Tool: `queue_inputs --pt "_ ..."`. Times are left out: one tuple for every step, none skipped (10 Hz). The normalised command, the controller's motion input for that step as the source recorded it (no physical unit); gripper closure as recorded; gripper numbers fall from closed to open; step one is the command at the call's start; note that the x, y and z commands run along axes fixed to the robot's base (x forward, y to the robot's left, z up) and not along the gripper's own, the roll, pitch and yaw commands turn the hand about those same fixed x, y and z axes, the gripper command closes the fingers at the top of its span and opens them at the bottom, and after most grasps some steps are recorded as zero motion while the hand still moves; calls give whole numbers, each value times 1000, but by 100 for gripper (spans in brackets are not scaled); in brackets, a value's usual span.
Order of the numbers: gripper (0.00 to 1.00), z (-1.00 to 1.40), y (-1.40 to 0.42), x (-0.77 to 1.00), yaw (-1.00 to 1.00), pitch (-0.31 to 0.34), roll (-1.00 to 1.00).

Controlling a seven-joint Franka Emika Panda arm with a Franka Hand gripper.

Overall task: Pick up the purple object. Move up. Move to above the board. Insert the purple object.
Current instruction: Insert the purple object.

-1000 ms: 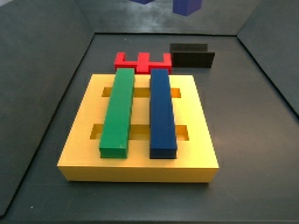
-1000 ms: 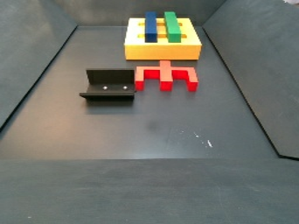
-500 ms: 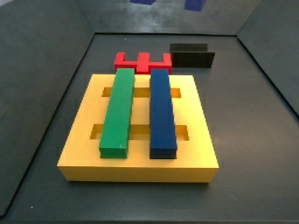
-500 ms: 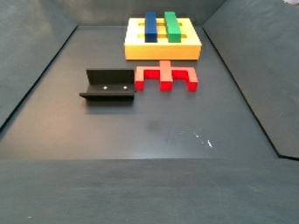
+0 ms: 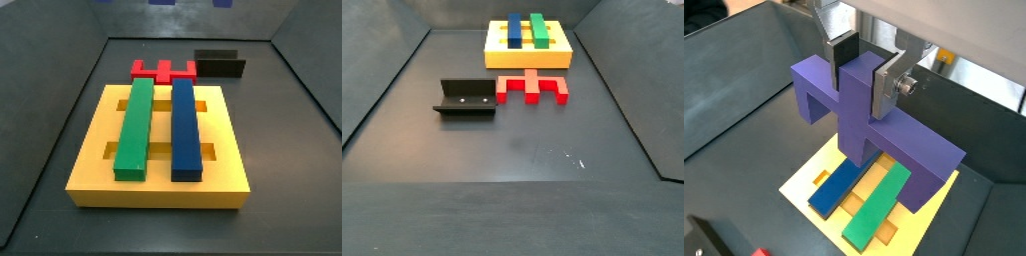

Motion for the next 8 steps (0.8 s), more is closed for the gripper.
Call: queue_inputs --pt "100 0 0 0 0 0 -7" --pt "100 -360 0 0 -74 -84 -250" --pt "100 -340 -186 51 -17 -116 -346" --pt "100 -651 -771 0 0 -153 -111" --pt "100 -826 -1000 0 9 -156 0" --pt "100 -737 -1000 0 69 -211 127" --pt "100 -677 -809 0 117 -179 224" --pt "100 -809 -757 66 140 -139 159"
